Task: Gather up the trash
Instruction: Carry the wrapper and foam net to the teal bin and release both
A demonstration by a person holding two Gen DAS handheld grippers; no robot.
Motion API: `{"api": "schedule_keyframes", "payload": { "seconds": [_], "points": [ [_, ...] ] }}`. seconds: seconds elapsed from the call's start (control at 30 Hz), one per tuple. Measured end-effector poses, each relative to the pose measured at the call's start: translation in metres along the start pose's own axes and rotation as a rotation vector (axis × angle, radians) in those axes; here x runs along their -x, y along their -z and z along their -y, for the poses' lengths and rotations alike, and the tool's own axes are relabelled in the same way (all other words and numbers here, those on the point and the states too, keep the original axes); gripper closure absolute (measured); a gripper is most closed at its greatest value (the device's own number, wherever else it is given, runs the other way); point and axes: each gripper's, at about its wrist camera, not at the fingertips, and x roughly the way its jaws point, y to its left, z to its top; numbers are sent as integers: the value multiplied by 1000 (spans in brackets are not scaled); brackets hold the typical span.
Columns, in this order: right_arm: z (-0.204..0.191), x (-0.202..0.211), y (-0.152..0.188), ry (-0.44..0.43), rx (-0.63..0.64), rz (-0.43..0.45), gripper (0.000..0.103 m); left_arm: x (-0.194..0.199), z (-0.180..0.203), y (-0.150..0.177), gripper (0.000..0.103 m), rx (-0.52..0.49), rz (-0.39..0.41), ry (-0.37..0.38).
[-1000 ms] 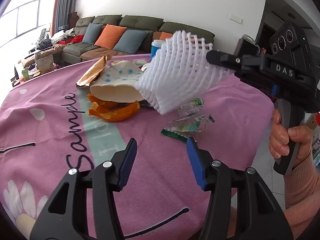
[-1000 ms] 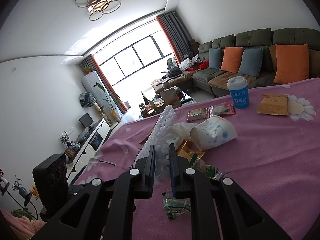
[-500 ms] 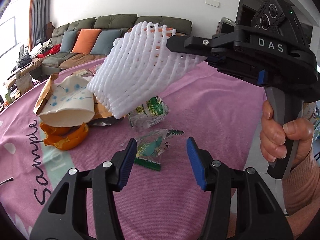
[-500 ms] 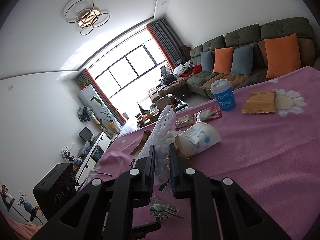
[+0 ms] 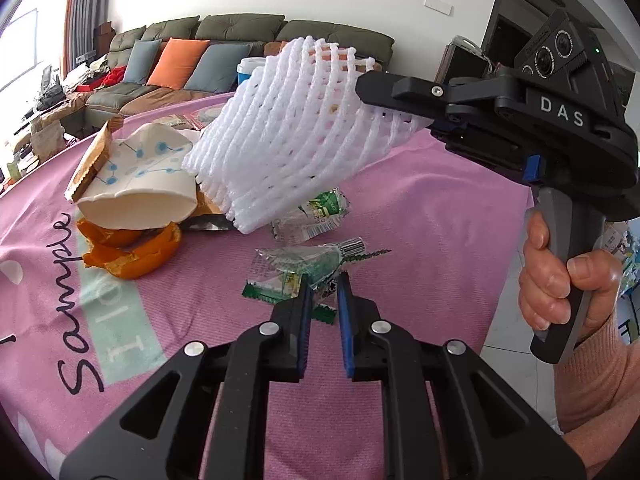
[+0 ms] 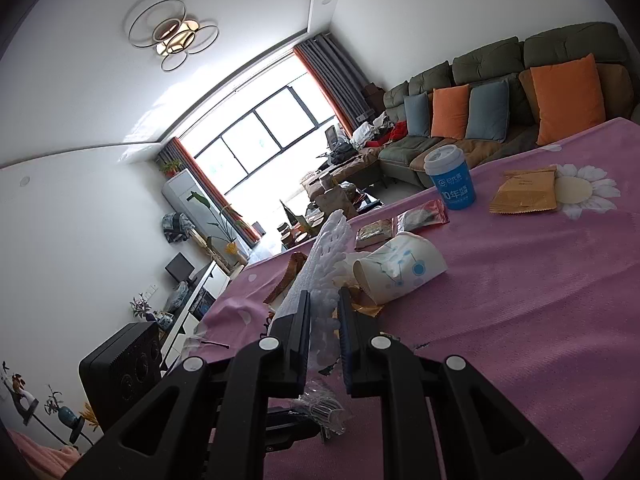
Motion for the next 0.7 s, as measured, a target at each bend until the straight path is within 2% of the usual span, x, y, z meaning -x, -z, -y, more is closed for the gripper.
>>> {"api": "schedule_keyframes", "payload": {
  "seconds": [0.3, 0.7],
  "points": [
    [-22, -8, 1, -70, 18, -11, 91, 53, -21, 17, 91, 38, 59, -53],
    [-67, -55, 12, -190, 48, -105, 91, 123, -70, 56, 91, 157, 106, -202]
  ]
}}
